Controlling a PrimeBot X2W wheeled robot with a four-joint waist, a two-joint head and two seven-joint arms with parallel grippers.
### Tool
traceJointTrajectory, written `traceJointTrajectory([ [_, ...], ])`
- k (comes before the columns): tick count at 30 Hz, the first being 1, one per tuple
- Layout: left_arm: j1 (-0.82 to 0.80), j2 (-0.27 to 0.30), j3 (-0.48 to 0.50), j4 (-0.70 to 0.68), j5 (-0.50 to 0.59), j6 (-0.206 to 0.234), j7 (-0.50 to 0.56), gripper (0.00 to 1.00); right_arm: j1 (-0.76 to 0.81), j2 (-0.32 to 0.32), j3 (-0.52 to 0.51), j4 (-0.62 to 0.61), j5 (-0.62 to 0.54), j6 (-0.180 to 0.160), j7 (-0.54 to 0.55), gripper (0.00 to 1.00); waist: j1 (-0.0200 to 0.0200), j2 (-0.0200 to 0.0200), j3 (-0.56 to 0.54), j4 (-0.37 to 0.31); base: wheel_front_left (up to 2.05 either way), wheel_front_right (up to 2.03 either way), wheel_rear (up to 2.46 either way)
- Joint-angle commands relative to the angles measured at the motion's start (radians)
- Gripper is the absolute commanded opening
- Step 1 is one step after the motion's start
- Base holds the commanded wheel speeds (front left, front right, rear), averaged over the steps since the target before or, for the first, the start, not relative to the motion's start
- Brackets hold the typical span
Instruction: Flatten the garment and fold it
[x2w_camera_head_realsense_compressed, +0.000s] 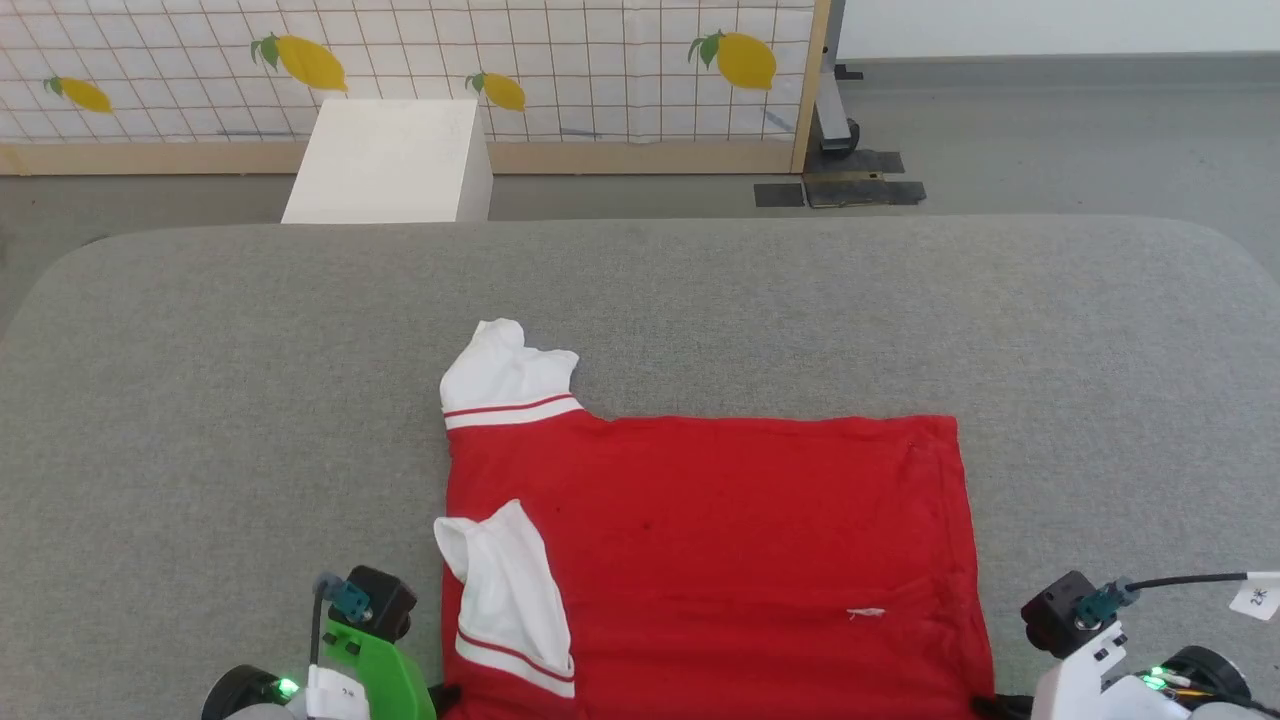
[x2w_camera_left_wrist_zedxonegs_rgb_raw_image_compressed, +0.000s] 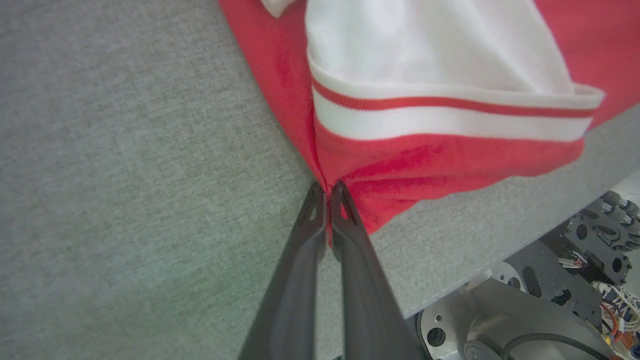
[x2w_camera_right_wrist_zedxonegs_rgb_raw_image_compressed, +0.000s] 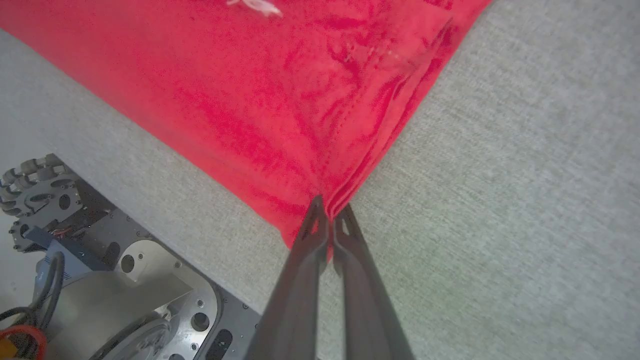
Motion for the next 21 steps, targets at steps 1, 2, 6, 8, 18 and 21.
traceJointTrajectory([
  [1,0.017,-0.001,0.001,0.017,-0.004,0.005,-0.011,0.93,0.018,0.015,-0.02,0.003,-0.018,-0.002,0.0,0.57,0.0,0.0,-0.002,0.001,0.0,0.0,0.0],
  [2,0.02,-0.006,0.005,0.019,-0.003,0.01,-0.026,1.0,0.026,0.027,-0.037,-0.001,-0.026,-0.002,-0.008,1.0,0.0,0.0,-0.007,0.0,0.0,0.0,0.0],
  [6,0.025,0.006,0.022,-0.025,0.015,0.03,-0.077,1.0,0.058,0.052,-0.132,-0.038,-0.067,-0.002,-0.071,1.0,0.0,0.0,-0.029,0.002,0.0,0.0,0.0],
  [8,0.03,0.021,0.053,-0.066,-0.001,0.04,-0.108,1.0,0.082,0.065,-0.199,-0.069,-0.091,-0.002,-0.108,1.0,0.0,0.0,-0.038,0.005,0.0,0.0,0.0],
  [18,-0.161,0.114,0.171,-0.151,0.143,0.121,-0.226,1.0,0.184,0.289,-0.591,-0.256,-0.342,-0.002,-0.287,1.0,0.0,0.0,-0.022,-0.009,0.0,0.0,0.0],
  [21,-0.247,0.114,0.176,-0.128,0.199,0.129,-0.221,1.0,0.196,0.374,-0.673,-0.307,-0.415,-0.002,-0.329,1.0,0.0,0.0,0.0,-0.029,0.0,0.0,0.0],
])
